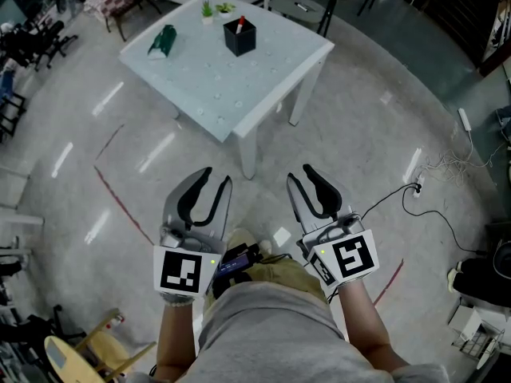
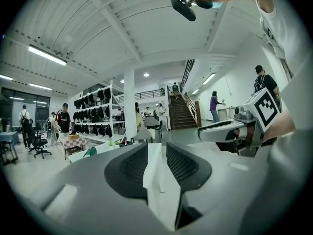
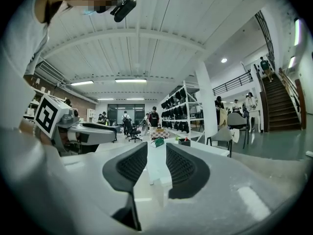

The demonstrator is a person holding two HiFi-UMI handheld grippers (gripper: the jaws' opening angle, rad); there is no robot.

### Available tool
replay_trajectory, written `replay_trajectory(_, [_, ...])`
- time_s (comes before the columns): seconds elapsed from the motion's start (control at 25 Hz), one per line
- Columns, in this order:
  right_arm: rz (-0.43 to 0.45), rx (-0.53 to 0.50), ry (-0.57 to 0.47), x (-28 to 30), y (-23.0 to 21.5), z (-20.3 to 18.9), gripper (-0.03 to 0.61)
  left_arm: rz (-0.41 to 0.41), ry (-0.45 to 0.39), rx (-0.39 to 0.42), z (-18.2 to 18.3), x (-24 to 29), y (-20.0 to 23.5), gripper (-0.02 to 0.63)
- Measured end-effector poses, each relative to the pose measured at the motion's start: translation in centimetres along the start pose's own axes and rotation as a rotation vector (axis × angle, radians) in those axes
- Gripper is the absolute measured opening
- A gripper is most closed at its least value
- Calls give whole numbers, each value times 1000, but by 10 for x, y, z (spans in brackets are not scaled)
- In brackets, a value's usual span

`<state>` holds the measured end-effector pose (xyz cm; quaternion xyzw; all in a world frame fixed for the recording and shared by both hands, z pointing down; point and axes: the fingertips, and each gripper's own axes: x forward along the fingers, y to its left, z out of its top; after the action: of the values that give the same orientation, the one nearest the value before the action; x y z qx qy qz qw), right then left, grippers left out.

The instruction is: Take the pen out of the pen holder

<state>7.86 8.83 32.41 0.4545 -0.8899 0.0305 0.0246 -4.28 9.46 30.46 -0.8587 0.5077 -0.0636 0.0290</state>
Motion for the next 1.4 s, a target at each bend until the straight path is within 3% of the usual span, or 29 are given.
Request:
replay_trajectory(0.56, [-9, 2, 25, 9, -12, -6, 124, 9, 16, 27, -2, 13, 8, 117])
replay_trajectory(0.96, [-51, 12, 46, 42, -50, -7, 124, -38, 26, 28, -7, 68, 26, 110])
replay_trajectory(1.4, [-46, 6, 55, 114, -82, 5, 124, -39, 37, 22, -6, 129, 76, 112])
